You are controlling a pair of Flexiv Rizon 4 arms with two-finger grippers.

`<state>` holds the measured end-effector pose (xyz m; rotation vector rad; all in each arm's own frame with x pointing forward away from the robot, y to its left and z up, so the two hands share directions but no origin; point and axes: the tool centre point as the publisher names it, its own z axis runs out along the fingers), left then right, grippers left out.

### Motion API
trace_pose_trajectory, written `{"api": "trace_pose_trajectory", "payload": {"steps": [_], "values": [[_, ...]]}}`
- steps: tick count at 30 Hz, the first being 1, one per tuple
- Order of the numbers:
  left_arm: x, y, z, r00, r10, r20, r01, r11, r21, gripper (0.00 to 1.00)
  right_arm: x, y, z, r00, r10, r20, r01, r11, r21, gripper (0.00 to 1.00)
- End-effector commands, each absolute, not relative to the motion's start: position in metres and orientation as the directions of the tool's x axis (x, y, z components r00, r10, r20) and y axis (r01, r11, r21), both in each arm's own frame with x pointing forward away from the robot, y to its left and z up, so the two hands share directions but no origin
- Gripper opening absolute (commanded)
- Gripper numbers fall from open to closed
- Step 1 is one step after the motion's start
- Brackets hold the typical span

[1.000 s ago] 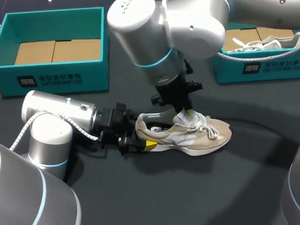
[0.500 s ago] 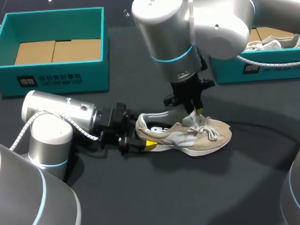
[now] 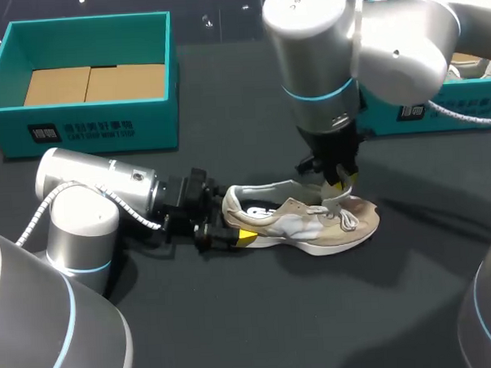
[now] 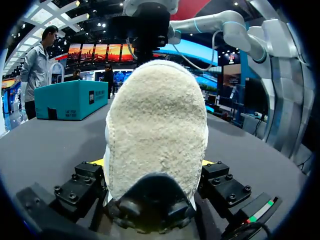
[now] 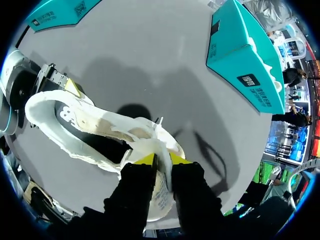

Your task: Take the shoe out of the shoebox, open the shoe tongue, remove and reinsert the insole, then place the shoe into the shoebox

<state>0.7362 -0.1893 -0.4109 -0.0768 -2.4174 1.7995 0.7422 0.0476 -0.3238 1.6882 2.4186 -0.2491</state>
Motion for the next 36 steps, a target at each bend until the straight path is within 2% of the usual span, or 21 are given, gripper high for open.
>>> {"api": "trace_pose_trajectory", "payload": {"steps": [1,9,12,14,16,20,22,26,29,33,35,36], "values": [[0.735,-0.19,-0.413,-0.991,0.115,0.071,-0.035,0.288,-0.957,0.0,0.737,0.033,-0.335,-0.332,0.924,-0.191,0.941,0.338,-0.003,0.33],[0.735,-0.19,-0.413,-0.991,0.115,0.071,-0.035,0.288,-0.957,0.0,0.739,0.02,-0.344,-0.279,0.931,-0.235,0.958,0.287,0.003,0.49],[0.735,-0.19,-0.413,-0.991,0.115,0.071,-0.035,0.288,-0.957,0.0,0.74,0.014,-0.347,-0.245,0.934,-0.259,0.967,0.253,-0.002,0.61],[0.735,-0.19,-0.413,-0.991,0.115,0.071,-0.035,0.288,-0.957,0.0,0.74,0.008,-0.349,-0.214,0.936,-0.279,0.975,0.222,-0.002,0.64],[0.735,-0.19,-0.413,-0.991,0.115,0.071,-0.035,0.288,-0.957,0.0,0.741,0.004,-0.348,-0.187,0.936,-0.298,0.981,0.191,-0.016,0.62],[0.735,-0.19,-0.413,-0.991,0.115,0.071,-0.035,0.288,-0.957,0.0,0.739,0.001,-0.327,-0.151,0.928,-0.339,0.987,0.161,0.001,0.62],[0.735,-0.19,-0.413,-0.991,0.115,0.071,-0.035,0.288,-0.957,0.0,0.738,0.001,-0.313,-0.135,0.921,-0.366,0.989,0.15,0.014,0.65],[0.735,-0.19,-0.413,-0.991,0.115,0.071,-0.035,0.288,-0.957,0.0,0.735,0.007,-0.282,-0.13,0.907,-0.4,0.986,0.161,0.044,0.66],[0.735,-0.19,-0.413,-0.991,0.115,0.071,-0.035,0.288,-0.957,0.0,0.732,0.019,-0.258,-0.149,0.897,-0.417,0.977,0.198,0.078,0.77],[0.735,-0.19,-0.413,-0.991,0.115,0.071,-0.035,0.288,-0.957,0.0,0.731,0.038,-0.23,-0.211,0.88,-0.427,0.951,0.286,0.121,0.74],[0.735,-0.19,-0.413,-0.991,0.115,0.071,-0.035,0.288,-0.957,0.0,0.733,0.049,-0.221,-0.27,0.866,-0.421,0.927,0.352,0.127,0.68],[0.735,-0.19,-0.413,-0.991,0.115,0.071,-0.035,0.288,-0.957,0.0,0.735,0.055,-0.217,-0.304,0.859,-0.412,0.914,0.385,0.128,0.62]]}}
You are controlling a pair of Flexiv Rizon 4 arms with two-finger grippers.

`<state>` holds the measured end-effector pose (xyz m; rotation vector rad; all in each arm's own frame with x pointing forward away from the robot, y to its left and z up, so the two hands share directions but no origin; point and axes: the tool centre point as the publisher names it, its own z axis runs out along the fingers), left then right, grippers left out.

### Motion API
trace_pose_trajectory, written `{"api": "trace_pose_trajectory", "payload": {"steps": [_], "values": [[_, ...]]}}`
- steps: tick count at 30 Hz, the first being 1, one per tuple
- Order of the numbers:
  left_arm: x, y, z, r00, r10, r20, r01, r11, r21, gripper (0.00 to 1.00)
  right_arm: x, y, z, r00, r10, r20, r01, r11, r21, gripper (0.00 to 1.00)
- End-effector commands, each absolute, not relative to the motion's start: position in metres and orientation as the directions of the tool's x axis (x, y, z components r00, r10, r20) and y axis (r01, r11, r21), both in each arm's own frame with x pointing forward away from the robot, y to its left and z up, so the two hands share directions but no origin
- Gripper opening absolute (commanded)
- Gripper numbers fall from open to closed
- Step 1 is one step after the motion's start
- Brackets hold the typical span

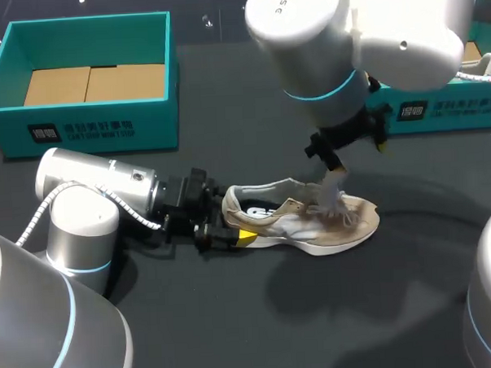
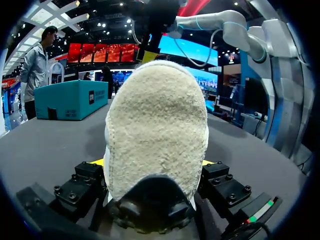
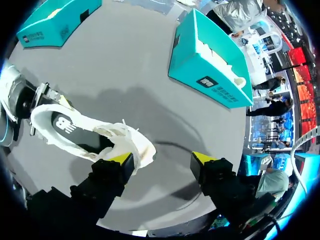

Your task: Take the shoe out of the shoebox, open the shoe tongue, remove and reinsert the insole, then place the shoe into the shoebox

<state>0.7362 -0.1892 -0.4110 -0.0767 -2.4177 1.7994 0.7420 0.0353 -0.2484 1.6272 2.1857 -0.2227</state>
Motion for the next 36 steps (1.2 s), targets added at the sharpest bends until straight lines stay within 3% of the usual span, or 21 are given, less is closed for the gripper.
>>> {"api": "trace_pose_trajectory", "payload": {"steps": [1,2,6,8,9,10,11,13,15,28,36], "values": [[0.735,-0.19,-0.413,-0.991,0.115,0.071,-0.035,0.288,-0.957,0.0,0.736,0.061,-0.213,-0.327,0.854,-0.405,0.904,0.408,0.129,0.56],[0.735,-0.19,-0.413,-0.991,0.115,0.071,-0.035,0.288,-0.957,0.0,0.738,0.068,-0.211,-0.355,0.843,-0.405,0.893,0.434,0.122,0.5],[0.735,-0.19,-0.413,-0.991,0.115,0.071,-0.035,0.288,-0.957,0.0,0.745,0.091,-0.203,-0.484,0.787,-0.383,0.824,0.557,0.104,0.45],[0.735,-0.19,-0.413,-0.991,0.115,0.071,-0.035,0.288,-0.957,0.0,0.748,0.102,-0.2,-0.553,0.757,-0.349,0.783,0.615,0.094,0.36],[0.735,-0.19,-0.413,-0.991,0.115,0.071,-0.035,0.288,-0.957,0.0,0.749,0.107,-0.2,-0.583,0.74,-0.337,0.764,0.64,0.083,0.25],[0.735,-0.19,-0.413,-0.991,0.115,0.071,-0.035,0.288,-0.957,0.0,0.75,0.112,-0.2,-0.618,0.721,-0.315,0.741,0.667,0.074,0.04],[0.735,-0.19,-0.413,-0.991,0.115,0.071,-0.035,0.288,-0.957,0.0,0.751,0.117,-0.201,-0.659,0.692,-0.297,0.708,0.703,0.069,0.0],[0.735,-0.19,-0.413,-0.991,0.115,0.071,-0.035,0.288,-0.957,0.0,0.748,0.13,-0.201,-0.751,0.615,-0.24,0.616,0.784,0.081,0.0],[0.735,-0.19,-0.413,-0.991,0.115,0.071,-0.035,0.288,-0.957,0.0,0.736,0.141,-0.205,-0.885,0.435,-0.164,0.425,0.9,0.098,0.0],[0.735,-0.19,-0.413,-0.991,0.115,0.071,-0.035,0.288,-0.957,0.0,0.736,0.141,-0.205,-0.885,0.435,-0.164,0.425,0.9,0.098,0.0],[0.735,-0.19,-0.413,-0.991,0.115,0.071,-0.035,0.288,-0.957,0.0,0.727,0.171,-0.246,-0.978,0.172,-0.116,0.169,0.985,0.035,0.0]]}}
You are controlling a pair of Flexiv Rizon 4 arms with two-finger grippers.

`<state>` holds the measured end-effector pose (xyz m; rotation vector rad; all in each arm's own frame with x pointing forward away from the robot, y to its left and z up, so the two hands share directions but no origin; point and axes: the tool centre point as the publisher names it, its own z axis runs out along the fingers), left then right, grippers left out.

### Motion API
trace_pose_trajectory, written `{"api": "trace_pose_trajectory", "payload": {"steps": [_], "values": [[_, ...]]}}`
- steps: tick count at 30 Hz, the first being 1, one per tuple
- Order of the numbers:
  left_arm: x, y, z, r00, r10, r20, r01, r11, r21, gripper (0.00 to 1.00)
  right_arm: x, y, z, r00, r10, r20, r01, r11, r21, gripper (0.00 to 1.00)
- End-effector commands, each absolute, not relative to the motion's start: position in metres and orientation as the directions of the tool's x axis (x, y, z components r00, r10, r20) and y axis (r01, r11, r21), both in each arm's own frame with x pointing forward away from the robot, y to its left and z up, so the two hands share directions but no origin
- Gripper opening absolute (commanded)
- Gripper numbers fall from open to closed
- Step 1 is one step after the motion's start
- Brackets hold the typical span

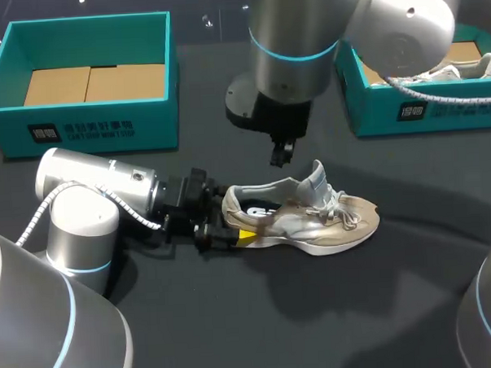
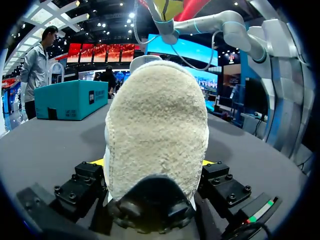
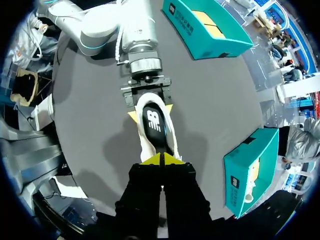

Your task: Take the shoe out of the shoebox, open the shoe tongue, remove and reinsert the insole, then place the shoe into the shoebox

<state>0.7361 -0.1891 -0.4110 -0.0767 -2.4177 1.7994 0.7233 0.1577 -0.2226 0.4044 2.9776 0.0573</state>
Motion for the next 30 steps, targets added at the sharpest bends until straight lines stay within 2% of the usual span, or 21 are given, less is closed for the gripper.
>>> {"api": "trace_pose_trajectory", "payload": {"steps": [1,3,16,22,30], "values": [[0.735,-0.19,-0.413,-0.991,0.115,0.071,-0.035,0.288,-0.957,0.0,0.726,0.174,-0.249,-0.983,0.147,-0.109,0.144,0.989,0.039,0.0],[0.735,-0.19,-0.413,-0.991,0.115,0.071,-0.035,0.288,-0.957,0.0,0.725,0.179,-0.256,-0.993,0.093,-0.076,0.09,0.995,0.035,0.0],[0.735,-0.19,-0.413,-0.991,0.115,0.071,-0.035,0.288,-0.957,0.0,0.725,0.179,-0.256,-0.993,0.093,-0.076,0.09,0.995,0.035,0.0],[0.735,-0.19,-0.413,-0.991,0.115,0.071,-0.035,0.288,-0.957,0.0,0.729,0.187,-0.292,-0.997,0.059,-0.046,0.055,0.996,0.074,0.0],[0.735,-0.19,-0.413,-0.991,0.115,0.071,-0.035,0.288,-0.957,0.0,0.728,0.192,-0.312,-0.999,0.043,-0.034,0.039,0.995,0.091,0.0]]}}
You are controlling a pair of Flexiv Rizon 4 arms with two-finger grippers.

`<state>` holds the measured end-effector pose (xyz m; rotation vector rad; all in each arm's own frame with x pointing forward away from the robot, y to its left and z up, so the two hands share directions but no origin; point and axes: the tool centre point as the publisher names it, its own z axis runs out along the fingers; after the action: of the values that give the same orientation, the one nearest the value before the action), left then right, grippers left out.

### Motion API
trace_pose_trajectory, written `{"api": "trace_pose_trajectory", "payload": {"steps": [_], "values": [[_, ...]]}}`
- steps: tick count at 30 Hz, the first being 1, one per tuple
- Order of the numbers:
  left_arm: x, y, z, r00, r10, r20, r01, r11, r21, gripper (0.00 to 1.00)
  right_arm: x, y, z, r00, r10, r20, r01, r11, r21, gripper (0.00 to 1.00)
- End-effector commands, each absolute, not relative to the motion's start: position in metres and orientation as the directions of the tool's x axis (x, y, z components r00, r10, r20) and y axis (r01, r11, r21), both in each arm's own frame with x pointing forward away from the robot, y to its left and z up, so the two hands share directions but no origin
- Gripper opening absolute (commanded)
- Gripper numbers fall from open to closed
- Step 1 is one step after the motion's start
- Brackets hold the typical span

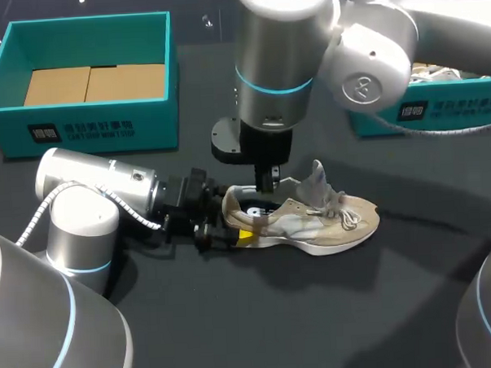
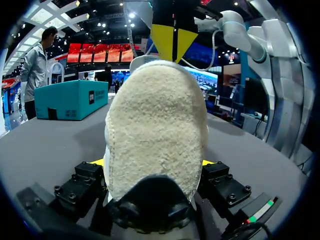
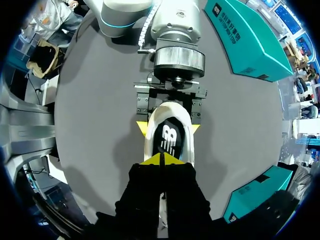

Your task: Take the shoe out of the shoebox, open the shoe tongue, remove and reinsert the insole, then place the shoe into the shoebox

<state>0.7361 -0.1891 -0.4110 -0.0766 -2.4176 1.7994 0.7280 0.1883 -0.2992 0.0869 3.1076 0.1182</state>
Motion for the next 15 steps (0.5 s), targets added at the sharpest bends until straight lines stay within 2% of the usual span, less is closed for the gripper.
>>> {"api": "trace_pose_trajectory", "payload": {"steps": [1,15], "values": [[0.7354,-0.19,-0.4131,-0.991,0.115,0.071,-0.035,0.288,-0.957,0.0,0.726,0.1944,-0.3155,-0.999,0.025,-0.041,0.022,0.996,0.082,0.0],[0.7354,-0.19,-0.4131,-0.991,0.115,0.071,-0.035,0.288,-0.957,0.0,0.7253,0.1948,-0.3162,-0.999,0.024,-0.043,0.02,0.996,0.082,0.0]]}}
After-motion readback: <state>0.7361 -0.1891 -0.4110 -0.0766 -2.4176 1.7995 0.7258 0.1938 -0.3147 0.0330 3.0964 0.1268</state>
